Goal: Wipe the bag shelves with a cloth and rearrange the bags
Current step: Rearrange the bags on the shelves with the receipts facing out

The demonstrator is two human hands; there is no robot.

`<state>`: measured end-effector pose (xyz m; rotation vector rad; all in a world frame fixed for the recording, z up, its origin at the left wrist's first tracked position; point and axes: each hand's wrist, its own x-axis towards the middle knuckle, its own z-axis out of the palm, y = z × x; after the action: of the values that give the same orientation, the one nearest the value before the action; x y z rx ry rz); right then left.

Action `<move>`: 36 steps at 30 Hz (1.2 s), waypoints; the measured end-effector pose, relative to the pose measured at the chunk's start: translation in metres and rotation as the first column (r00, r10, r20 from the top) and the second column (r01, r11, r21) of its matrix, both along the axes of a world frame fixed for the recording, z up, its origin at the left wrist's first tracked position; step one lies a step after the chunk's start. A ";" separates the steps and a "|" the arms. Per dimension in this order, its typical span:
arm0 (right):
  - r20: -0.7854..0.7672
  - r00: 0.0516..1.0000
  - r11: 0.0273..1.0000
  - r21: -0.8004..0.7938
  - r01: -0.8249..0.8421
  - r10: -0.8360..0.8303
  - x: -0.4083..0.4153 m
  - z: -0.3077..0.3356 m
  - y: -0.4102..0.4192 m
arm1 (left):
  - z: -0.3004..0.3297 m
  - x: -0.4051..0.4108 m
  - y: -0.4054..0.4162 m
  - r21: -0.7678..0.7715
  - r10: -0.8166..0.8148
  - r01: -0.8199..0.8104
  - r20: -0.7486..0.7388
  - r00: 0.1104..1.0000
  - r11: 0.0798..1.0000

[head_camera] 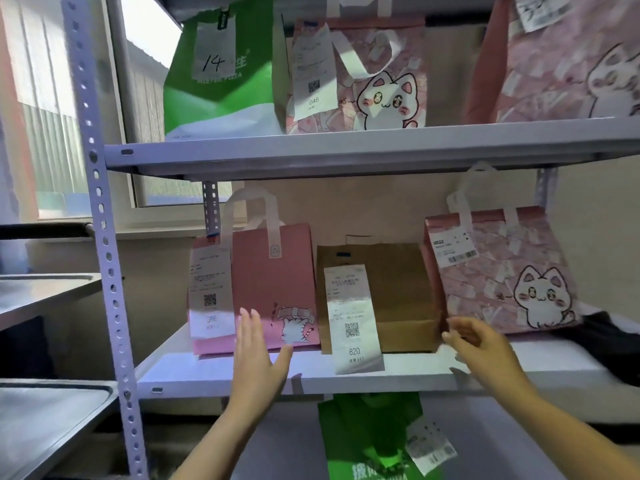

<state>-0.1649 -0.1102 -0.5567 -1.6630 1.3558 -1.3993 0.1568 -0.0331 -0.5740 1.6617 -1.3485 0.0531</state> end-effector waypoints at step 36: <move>-0.790 0.545 0.938 -0.104 0.330 -0.280 -0.277 -0.014 -0.078 | -0.028 -0.266 -0.061 0.255 -0.480 0.418 0.275 0.833 0.872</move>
<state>-0.4420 -0.1887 -0.5705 -2.2122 2.2530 -0.7084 -0.1093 -0.0937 -0.6020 1.4807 -2.0353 -0.0780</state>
